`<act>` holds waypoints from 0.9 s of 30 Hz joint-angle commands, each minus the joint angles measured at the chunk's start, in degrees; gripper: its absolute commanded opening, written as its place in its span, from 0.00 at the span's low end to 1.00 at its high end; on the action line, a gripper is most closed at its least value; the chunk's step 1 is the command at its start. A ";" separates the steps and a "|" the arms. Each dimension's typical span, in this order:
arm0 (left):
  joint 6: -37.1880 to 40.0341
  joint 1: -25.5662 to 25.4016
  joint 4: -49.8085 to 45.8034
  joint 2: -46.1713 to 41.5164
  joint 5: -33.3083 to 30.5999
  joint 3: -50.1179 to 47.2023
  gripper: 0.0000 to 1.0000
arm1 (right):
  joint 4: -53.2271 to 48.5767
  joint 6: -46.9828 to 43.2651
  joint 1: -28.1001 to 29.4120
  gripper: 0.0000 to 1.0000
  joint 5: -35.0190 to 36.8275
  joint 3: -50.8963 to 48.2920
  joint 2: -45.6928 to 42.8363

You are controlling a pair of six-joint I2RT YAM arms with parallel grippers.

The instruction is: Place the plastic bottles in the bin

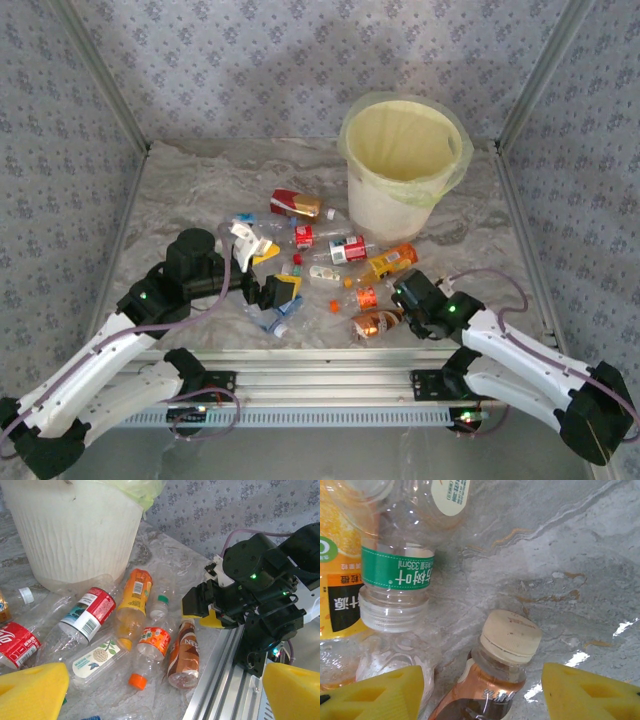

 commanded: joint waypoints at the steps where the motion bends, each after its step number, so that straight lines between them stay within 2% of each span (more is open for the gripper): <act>1: 0.60 -0.41 1.89 -0.75 1.11 -0.34 1.00 | 1.97 3.33 0.47 0.63 2.42 -1.76 0.53; 27: 0.42 -0.39 2.16 -0.77 1.30 -0.50 1.00 | 13.04 5.83 0.80 0.53 2.69 -5.81 7.96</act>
